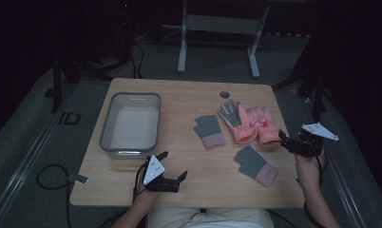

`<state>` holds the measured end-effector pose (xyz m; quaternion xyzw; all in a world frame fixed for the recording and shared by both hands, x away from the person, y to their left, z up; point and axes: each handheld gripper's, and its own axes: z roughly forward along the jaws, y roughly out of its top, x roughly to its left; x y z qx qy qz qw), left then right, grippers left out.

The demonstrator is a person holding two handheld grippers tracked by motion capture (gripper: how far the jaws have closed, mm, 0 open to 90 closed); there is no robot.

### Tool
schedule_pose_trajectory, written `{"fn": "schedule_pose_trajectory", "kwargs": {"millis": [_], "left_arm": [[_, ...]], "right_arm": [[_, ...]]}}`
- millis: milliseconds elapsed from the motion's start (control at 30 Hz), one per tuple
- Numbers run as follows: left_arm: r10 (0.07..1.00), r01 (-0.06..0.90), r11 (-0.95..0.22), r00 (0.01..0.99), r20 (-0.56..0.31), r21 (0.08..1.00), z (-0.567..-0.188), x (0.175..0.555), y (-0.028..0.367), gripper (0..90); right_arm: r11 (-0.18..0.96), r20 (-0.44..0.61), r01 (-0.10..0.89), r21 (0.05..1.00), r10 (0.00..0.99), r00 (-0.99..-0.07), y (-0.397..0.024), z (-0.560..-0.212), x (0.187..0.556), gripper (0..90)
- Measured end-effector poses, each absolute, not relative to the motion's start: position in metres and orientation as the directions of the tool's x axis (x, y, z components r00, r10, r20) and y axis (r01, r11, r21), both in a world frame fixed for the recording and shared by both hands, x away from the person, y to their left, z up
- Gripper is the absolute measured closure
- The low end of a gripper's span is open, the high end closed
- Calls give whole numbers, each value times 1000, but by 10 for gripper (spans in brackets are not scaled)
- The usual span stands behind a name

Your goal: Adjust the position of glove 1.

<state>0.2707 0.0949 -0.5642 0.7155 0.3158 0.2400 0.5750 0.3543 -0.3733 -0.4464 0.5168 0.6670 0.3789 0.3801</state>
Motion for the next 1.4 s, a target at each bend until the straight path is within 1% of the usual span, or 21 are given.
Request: {"fn": "schedule_pose_trajectory", "kwargs": {"millis": [200,300,367,400,433,467,500,533,667,767,867,900,1133,1267,1367,1400], "left_arm": [[728,164,-151,686,-2,975,-564,269,94,2],[725,162,-154,689,1,975,-564,269,94,2],[725,160,-150,688,-1,976,-564,269,94,2],[726,161,-147,688,-4,976,-564,269,95,2],[726,160,-145,688,-5,976,-564,269,95,2],[726,160,-145,688,-5,976,-564,269,95,2],[726,159,-143,688,-6,977,-564,269,95,2],[726,160,-142,688,-7,977,-565,269,95,2],[726,155,-162,688,11,975,-564,268,92,2],[732,146,-172,681,27,974,-564,267,91,2],[732,146,-173,681,27,974,-564,267,91,2],[734,150,-167,678,21,975,-564,267,92,2],[732,145,-176,680,31,974,-564,267,91,3],[729,147,-177,683,29,973,-564,267,91,2],[731,149,-178,682,29,973,-564,267,91,2],[730,150,-180,683,30,972,-564,267,90,2]], "right_arm": [[214,-144,377,901,968,-206,-359,-434,363,132],[227,-144,365,903,960,-241,-351,-428,365,147],[248,-157,360,899,952,-264,-345,-425,366,193],[255,-154,380,889,949,-275,-342,-423,368,192],[240,-129,408,881,951,-282,-339,-422,370,192],[240,-129,408,881,951,-282,-339,-422,370,192],[197,-69,409,891,950,-306,-334,-416,373,200],[201,-78,400,894,950,-303,-332,-415,374,202],[212,-83,390,896,943,-323,-324,-408,378,179],[217,-67,389,895,929,-363,-314,-401,384,137],[223,-65,389,894,923,-380,-308,-397,386,134],[228,-65,383,895,917,-394,-299,-393,390,118],[265,-73,359,895,881,-467,-280,-387,396,118],[274,-52,361,891,854,-518,-267,-384,401,119],[299,-59,363,882,836,-546,-255,-386,407,143],[309,-65,358,881,829,-555,-252,-387,408,166]]}}
